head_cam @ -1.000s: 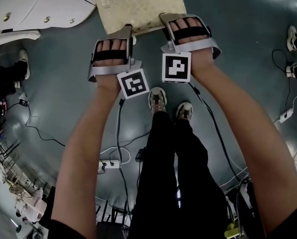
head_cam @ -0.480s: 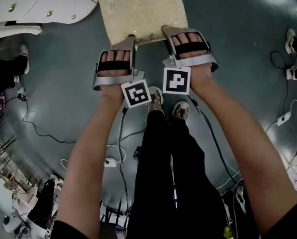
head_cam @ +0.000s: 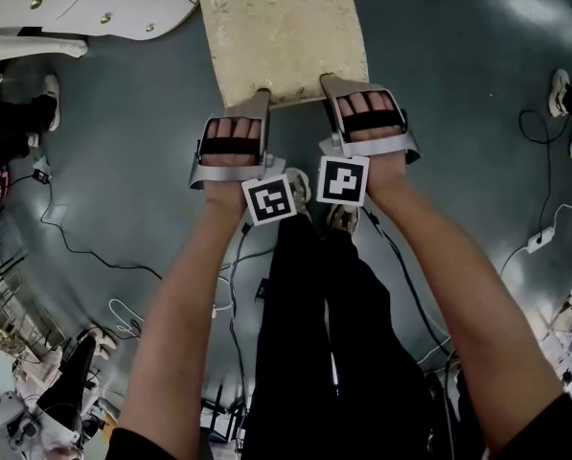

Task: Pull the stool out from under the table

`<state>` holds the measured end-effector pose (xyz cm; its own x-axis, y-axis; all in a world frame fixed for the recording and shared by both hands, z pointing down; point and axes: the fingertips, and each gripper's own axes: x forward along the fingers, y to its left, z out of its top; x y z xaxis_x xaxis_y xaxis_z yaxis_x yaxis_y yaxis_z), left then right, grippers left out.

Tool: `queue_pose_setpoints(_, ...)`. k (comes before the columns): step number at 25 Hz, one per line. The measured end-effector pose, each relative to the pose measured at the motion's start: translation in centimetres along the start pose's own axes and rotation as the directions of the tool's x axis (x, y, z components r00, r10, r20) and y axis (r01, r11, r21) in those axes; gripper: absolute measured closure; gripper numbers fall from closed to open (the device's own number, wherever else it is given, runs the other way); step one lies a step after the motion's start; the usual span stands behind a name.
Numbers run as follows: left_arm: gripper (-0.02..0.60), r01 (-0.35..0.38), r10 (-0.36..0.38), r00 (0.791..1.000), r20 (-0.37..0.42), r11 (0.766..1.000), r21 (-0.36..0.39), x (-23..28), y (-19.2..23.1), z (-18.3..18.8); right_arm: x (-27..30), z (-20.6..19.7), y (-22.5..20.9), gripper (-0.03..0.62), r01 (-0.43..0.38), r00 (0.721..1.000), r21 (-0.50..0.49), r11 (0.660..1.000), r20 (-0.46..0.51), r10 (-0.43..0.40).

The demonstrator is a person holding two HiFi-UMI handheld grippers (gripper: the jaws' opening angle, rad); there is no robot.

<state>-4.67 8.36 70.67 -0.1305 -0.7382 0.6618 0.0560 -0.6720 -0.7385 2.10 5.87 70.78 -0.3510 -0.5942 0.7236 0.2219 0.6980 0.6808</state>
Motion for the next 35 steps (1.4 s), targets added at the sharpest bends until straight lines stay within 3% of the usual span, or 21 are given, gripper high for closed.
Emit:
queue_pose_setpoints(7,0.367,0.021,-0.021,1.0,-0.016,1.0,-0.001,-0.8,-0.2,0.6,-1.0,-0.2,0.0,0.382,0.009,1.0,0.012,1.0,0.001,-0.009)
queue_pose_setpoints(11,0.373,0.041,-0.044,0.998,-0.033,0.995,-0.086,-1.3,0.1,0.3,-1.4,0.3,-0.4,0.382,-0.017,0.999,0.065,0.998,-0.033,0.019)
queue_pose_setpoints(15,0.558,0.007,-0.01,1.0,-0.018,0.988,-0.155,-2.9,1.2,0.9,-3.2,1.1,-1.8,0.455,-0.021,1.0,0.12,0.993,-0.005,0.021)
queue_pose_setpoints(17,0.574,0.001,-0.001,1.0,0.004,0.975,-0.221,-4.3,2.0,1.1,-4.7,1.6,-2.7,0.54,-0.005,1.0,0.117,0.993,0.022,0.002)
queue_pose_setpoints(20,0.575,0.009,0.003,0.999,0.034,0.937,-0.35,-6.4,4.5,0.8,-6.8,1.4,-4.9,0.577,0.006,1.0,0.164,0.986,0.028,-0.01)
queue_pose_setpoints(22,0.575,-0.003,0.025,0.999,0.048,0.917,-0.399,-8.1,6.8,0.3,-8.9,1.6,-6.8,0.585,-0.023,0.998,0.3,0.954,0.061,0.006)
queue_pose_setpoints(26,0.575,-0.017,0.071,0.993,0.096,0.881,-0.473,-12.4,10.8,-0.7,-14.5,3.4,-11.5,0.587,-0.104,0.973,0.515,0.851,0.229,-0.02)
queue_pose_setpoints(28,0.575,-0.005,0.081,0.989,0.12,0.846,-0.533,-14.7,12.4,-1.4,-17.0,3.9,-13.4,0.588,-0.143,0.957,0.571,0.809,0.289,-0.035)
queue_pose_setpoints(30,0.575,0.021,0.086,0.986,0.145,0.788,-0.615,-16.9,14.1,-2.1,-19.3,4.1,-15.0,0.588,-0.172,0.946,0.619,0.767,0.32,-0.046)
queue_pose_setpoints(35,0.575,0.098,0.101,0.976,0.194,0.591,-0.8,-22.4,19.1,-3.5,-25.1,4.7,-18.9,0.588,-0.215,0.936,0.738,0.639,0.342,-0.08)
